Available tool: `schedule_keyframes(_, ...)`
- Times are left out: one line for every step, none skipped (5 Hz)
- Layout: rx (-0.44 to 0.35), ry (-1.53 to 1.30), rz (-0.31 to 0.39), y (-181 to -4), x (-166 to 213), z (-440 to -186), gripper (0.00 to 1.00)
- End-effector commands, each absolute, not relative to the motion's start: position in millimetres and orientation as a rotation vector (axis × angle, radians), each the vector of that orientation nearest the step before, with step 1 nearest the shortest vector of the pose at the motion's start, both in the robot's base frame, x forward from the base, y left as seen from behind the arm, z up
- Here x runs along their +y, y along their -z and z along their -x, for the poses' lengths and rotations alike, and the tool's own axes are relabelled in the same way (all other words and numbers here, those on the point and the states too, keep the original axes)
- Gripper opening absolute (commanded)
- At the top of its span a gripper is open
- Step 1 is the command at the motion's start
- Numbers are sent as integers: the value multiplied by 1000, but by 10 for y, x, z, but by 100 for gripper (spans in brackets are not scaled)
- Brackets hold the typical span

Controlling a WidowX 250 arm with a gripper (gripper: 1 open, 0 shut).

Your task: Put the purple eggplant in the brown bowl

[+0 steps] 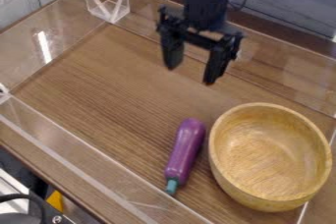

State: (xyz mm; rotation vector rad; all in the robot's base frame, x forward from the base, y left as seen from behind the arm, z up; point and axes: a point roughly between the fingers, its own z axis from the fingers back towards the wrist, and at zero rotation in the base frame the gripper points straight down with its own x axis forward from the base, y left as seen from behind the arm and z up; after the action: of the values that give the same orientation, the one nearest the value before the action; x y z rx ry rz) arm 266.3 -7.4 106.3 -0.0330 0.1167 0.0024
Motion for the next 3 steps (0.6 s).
schedule_keyframes(45, -3, 41, -1050, -45, -2588, 100)
schedule_keyframes(40, -6, 44, -982, -43, -2540, 100)
schedule_keyframes(38, -11, 47, -919, -41, -2512, 100)
